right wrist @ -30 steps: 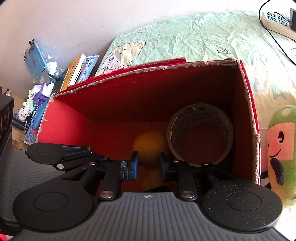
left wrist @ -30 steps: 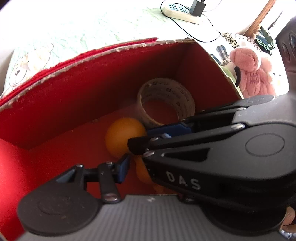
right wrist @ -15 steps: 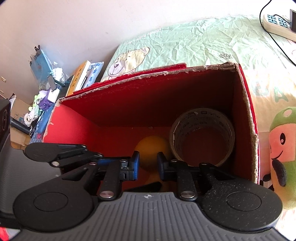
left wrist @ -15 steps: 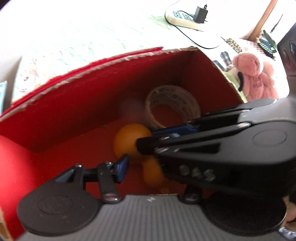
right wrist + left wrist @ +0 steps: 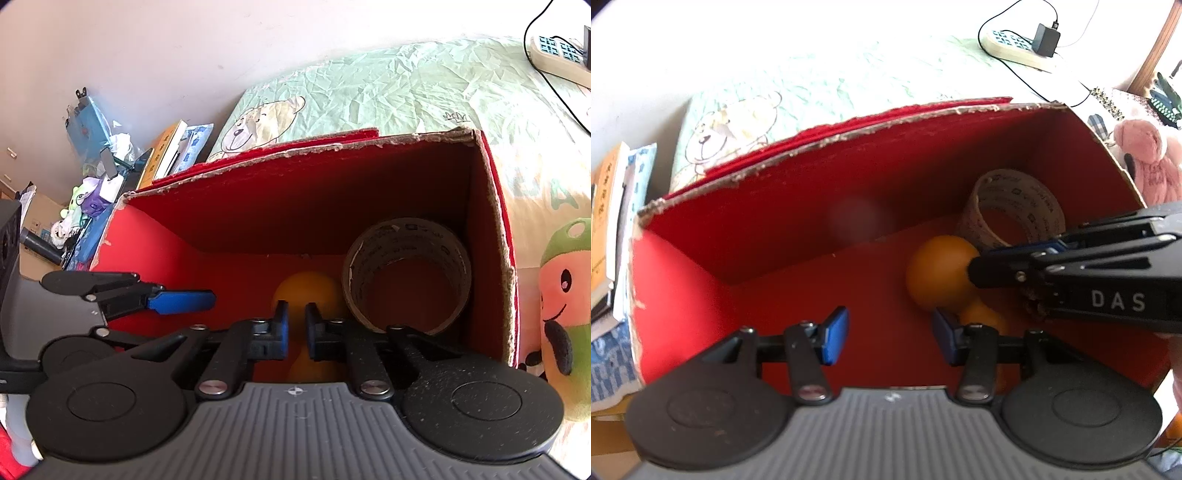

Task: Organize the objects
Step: 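Withdraw the open right gripper up out of the red box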

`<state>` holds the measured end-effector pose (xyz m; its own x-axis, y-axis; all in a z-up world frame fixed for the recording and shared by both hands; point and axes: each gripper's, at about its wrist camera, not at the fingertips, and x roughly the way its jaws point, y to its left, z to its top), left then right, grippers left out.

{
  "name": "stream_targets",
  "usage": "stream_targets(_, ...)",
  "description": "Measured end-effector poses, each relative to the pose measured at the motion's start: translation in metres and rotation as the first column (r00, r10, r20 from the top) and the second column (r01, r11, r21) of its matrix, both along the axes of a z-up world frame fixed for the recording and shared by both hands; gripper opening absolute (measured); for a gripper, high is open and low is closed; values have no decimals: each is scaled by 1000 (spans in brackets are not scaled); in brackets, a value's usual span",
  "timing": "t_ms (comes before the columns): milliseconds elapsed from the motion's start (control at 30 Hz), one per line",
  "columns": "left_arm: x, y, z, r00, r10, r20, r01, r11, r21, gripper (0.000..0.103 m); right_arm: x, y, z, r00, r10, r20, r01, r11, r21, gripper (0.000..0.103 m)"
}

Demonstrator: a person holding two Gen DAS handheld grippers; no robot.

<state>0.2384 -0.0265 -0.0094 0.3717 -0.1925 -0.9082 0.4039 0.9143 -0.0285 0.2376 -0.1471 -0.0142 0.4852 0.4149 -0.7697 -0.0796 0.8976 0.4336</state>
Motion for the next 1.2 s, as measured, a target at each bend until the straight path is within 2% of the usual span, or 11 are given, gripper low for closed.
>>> stream_targets(133, -2, -3, -1, 1000, -2, 12, 1, 999, 33, 62, 1, 2, 0, 1000, 5, -6, -5, 1000, 2, 3)
stream_targets(400, -7, -6, -1, 998, -2, 55, -2, 997, 80, 60, -2, 10, -6, 1000, 7, -26, -8, 999, -44, 3)
stream_targets(633, -8, -7, 0, 997, 0, 79, -7, 996, 91, 62, -1, 10, -6, 1000, -8, -22, 6, 998, -55, 3)
stream_targets(800, -10, -9, 1, 995, -4, 100, -6, 994, 108, 62, -8, 12, -2, 999, -51, 5, 51, 993, -106, 3)
stream_targets(967, -17, -6, 8, 990, 13, 140, -26, 995, 97, 62, -21, 4, 4, 993, -110, 52, 115, 988, -107, 4)
stream_targets(1200, -36, -7, 22, 983, 20, 183, -40, 993, 108, 63, -44, -2, 10, 987, -132, 89, 141, 984, -106, 6)
